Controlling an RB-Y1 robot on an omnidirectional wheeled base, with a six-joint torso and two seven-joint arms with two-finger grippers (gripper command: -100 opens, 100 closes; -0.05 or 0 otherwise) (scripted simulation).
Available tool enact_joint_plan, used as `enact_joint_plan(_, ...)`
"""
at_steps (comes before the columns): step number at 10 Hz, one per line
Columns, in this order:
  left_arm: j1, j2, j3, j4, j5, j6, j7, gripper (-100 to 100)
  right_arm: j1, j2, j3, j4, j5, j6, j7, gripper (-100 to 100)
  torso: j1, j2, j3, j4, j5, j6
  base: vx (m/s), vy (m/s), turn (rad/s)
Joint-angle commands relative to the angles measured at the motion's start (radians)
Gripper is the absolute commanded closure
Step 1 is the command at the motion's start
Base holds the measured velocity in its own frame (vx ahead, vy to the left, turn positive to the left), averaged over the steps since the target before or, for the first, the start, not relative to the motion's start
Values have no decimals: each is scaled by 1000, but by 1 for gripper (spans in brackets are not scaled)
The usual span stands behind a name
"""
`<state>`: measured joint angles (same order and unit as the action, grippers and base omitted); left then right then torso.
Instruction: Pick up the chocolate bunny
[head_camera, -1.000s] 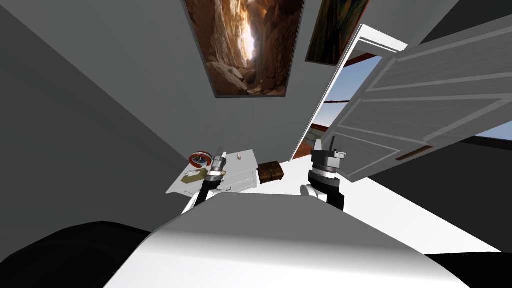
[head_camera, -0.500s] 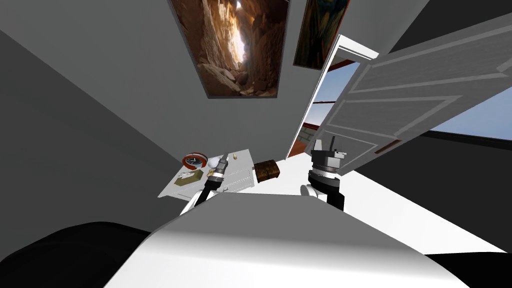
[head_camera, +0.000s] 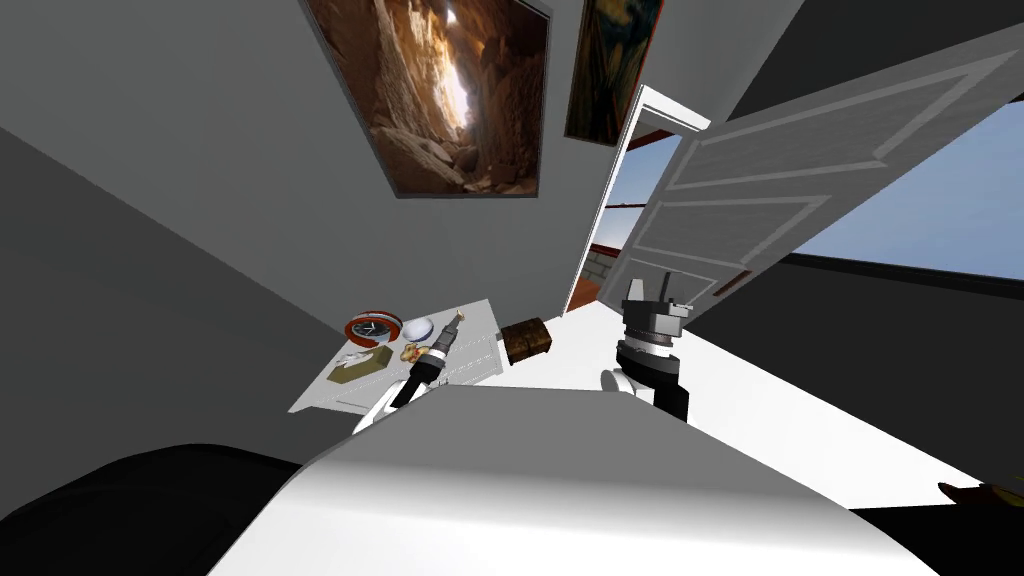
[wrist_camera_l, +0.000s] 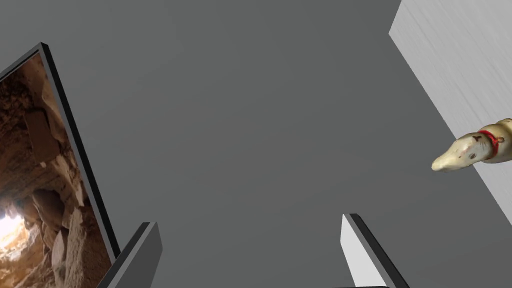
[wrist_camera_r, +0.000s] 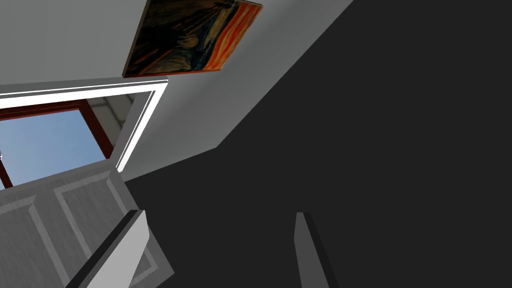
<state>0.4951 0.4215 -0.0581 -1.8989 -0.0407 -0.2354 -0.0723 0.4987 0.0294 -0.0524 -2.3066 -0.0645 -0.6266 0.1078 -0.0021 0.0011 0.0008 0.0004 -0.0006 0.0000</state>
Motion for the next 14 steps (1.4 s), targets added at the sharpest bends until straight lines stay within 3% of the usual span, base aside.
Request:
enact_joint_plan(1,-9,23,-2,26,-1,30,5,-100,0,0,0,0,0,0,0,0,0,0,0,0,0,0,2,-29,-55)
enact_joint_plan(4,-35,115,-29,122,-12,121,14,-100,0,0,0,0,0,0,0,0,2,-2,-1,0,0,0,18,-18,-193)
enact_joint_plan(5,-35,115,-29,122,-12,131,14,-100,0,0,0,0,0,0,0,0,3,-2,-1,-1,1,0,24,-3,-42)
enact_joint_plan(7,-54,177,-48,185,-17,188,21,-100,0,0,0,0,0,0,0,0,3,-2,-1,0,1,0,30,1,-183)
enact_joint_plan(8,-54,177,-48,185,-17,199,21,-100,0,0,0,0,0,0,0,0,4,-3,-1,-1,1,0,24,9,-57)
enact_joint_plan(10,-74,238,-70,245,-22,264,30,-100,0,0,0,0,0,0,0,0,4,-3,-2,-1,1,0,35,6,-174)
enact_joint_plan(11,-74,238,-70,245,-22,264,30,-100,0,0,0,0,0,0,0,0,4,-3,-2,-1,1,0,31,18,-70)
enact_joint_plan(13,-94,298,-92,302,-25,325,39,-100,0,0,0,0,0,0,0,0,4,-3,-2,-1,1,0,36,16,-163)
enact_joint_plan(14,-94,298,-92,302,-25,326,39,-100,0,0,0,0,0,0,0,0,4,-3,-2,-1,1,0,31,21,-85)
